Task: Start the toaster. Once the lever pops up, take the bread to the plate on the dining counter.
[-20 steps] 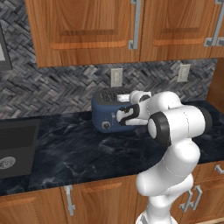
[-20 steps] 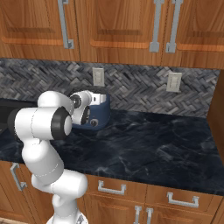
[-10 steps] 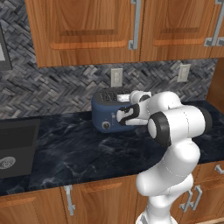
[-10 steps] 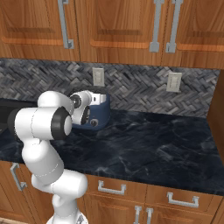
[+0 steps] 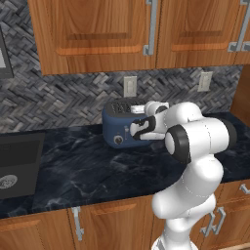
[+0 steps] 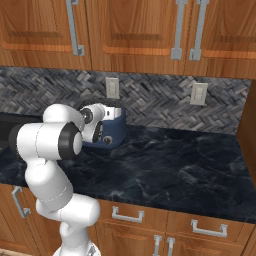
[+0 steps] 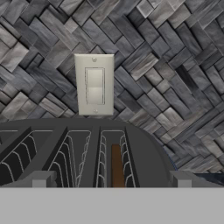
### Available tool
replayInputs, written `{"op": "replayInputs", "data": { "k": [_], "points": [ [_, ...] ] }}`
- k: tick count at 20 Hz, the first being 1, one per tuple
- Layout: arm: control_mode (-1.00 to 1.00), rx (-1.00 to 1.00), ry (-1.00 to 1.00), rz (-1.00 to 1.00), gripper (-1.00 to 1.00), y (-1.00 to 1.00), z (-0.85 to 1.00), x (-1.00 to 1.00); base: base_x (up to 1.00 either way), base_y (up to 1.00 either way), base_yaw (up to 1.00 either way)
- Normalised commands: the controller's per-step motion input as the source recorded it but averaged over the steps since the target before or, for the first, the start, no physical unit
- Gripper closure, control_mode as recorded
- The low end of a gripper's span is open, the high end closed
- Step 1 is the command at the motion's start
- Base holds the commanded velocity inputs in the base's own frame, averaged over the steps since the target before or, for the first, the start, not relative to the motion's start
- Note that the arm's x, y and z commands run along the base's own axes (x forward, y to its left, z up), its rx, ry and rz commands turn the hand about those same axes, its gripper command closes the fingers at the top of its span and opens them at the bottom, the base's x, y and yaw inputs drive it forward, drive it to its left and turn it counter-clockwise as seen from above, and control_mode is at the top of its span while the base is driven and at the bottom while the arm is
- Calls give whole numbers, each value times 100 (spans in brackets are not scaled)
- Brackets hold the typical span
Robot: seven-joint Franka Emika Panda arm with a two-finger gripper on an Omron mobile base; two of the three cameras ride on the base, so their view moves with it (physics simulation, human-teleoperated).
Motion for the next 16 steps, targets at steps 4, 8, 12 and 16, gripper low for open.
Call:
{"op": "replayInputs", "data": {
  "k": [4,8,12,16],
  "points": [
    [-100,0,0,0,-100,0,0,0,0,0,0],
    [-100,0,0,0,-100,0,0,0,0,0,0],
    [-100,0,0,0,-100,0,0,0,0,0,0],
    [-100,0,0,0,-100,0,0,0,0,0,0]
  ]
}}
